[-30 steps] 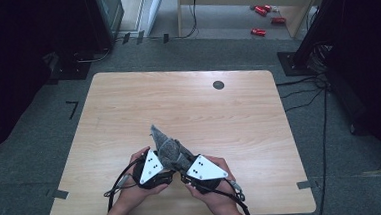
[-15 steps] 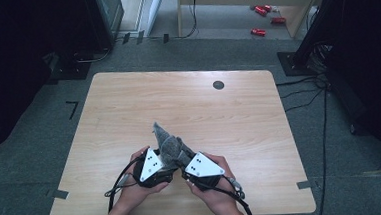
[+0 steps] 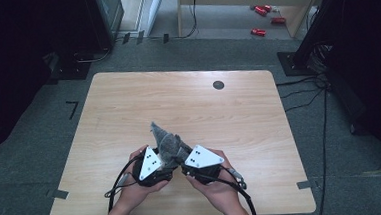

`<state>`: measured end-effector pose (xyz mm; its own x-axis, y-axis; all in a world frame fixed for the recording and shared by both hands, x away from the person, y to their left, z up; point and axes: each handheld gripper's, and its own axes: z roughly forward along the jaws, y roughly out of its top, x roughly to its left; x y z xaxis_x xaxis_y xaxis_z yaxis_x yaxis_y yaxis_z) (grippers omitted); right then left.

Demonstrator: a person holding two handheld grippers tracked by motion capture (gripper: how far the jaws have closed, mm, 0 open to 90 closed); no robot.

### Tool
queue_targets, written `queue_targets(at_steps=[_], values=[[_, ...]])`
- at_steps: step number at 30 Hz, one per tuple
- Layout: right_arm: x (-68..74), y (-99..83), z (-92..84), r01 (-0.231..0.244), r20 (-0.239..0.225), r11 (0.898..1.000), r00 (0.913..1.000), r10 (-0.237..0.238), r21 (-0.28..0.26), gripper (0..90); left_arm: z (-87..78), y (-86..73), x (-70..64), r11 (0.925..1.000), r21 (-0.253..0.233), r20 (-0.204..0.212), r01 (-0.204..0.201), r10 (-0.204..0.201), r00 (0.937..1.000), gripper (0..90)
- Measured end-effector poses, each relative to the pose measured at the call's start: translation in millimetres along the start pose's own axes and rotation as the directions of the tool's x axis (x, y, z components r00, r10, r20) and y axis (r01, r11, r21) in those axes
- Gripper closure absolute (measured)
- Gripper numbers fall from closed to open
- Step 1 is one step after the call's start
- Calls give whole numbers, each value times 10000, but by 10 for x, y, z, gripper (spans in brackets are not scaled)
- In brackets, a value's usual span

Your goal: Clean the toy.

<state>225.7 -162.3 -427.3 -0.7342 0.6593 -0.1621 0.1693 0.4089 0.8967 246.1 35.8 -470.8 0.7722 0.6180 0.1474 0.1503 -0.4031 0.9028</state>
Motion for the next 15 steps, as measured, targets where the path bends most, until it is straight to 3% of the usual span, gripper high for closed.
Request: queue_targets(at_steps=[4, 6, 7, 8, 10, 12, 15], values=[[53, 22, -40, 131, -63, 9999, 9999, -131, -21, 680, -5, 14, 15, 9999, -92, 175, -86, 88, 9998, 345], [114, 67, -60, -200, -926, 9998, 9955, 191, -90, 678, -13, 35, 45, 9997, -213, 209, -74, 78, 9998, 345], [119, 77, -69, -212, -974, 9997, 9950, 200, -109, 677, -20, 54, 53, 9996, -282, 210, -35, 40, 9998, 345], [99, 82, -83, -110, -878, 9997, 9961, 92, -211, 675, -28, 72, 54, 9995, -298, 184, -70, 75, 9998, 345], [0, 78, -109, -544, -746, 9976, 9959, 511, -432, 669, -29, 85, 34, 9992, -388, 239, -86, 96, 9997, 345], [-86, 47, -141, -658, -118, 9970, 9978, 654, -412, 667, -16, 83, 22, 9994, -323, 245, -120, 128, 9996, 345], [-77, -12, -122, -701, -369, 9970, 9969, 689, -333, 661, 6, 56, 16, 9997, -100, 197, -225, 227, 9995, 345]])
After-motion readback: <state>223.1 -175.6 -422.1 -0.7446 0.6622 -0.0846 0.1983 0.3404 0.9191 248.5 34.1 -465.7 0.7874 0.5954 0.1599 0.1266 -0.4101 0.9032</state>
